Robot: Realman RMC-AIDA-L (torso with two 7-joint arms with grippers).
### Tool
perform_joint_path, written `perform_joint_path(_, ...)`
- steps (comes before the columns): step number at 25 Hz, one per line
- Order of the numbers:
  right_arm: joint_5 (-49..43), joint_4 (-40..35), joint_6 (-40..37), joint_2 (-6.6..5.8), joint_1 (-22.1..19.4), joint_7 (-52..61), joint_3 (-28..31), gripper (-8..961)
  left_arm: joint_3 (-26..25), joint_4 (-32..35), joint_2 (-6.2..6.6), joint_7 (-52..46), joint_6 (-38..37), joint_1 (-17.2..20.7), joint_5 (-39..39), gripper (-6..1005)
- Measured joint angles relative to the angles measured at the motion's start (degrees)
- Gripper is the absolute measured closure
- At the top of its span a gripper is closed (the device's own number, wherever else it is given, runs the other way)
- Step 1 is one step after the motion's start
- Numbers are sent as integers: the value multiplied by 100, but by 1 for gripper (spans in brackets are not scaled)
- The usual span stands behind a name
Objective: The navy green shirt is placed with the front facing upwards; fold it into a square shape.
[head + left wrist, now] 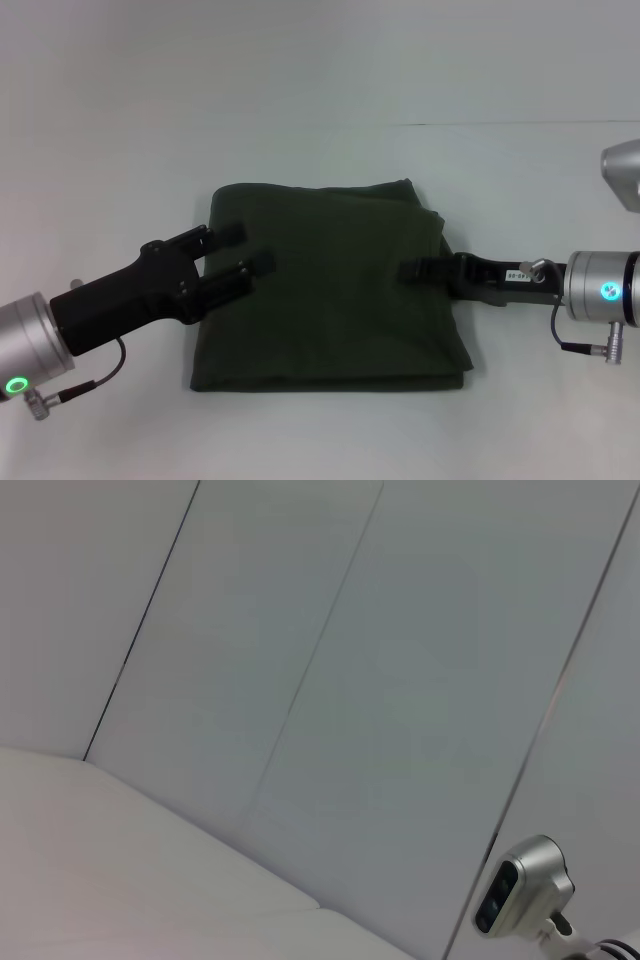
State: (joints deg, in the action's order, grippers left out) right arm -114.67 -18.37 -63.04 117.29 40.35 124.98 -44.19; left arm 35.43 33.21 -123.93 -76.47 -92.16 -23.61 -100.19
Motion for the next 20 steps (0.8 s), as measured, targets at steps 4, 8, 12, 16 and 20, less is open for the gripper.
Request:
perform_joint_path(4,-3,0,-209,6,12,7,-60,269,-1,-6,0,5,14,-26,0,325)
perform_joint_path(8,-2,0,-261,-20,-50,45,-61,270,-1,-14,0,11,29,-39,0,326)
perform_joint_path(12,20,-16,-222,-44,-150,45,-33,270,-2,-17,0,13,31,-40,0,326)
perform_joint_path(16,64,-89,-206,-34,-174,-3,43,270,-1,-69,0,17,39,-75,0,327)
perform_joint_path(20,66,-199,-306,-25,-125,50,145,270,-1,-79,0,25,41,-94,0,326)
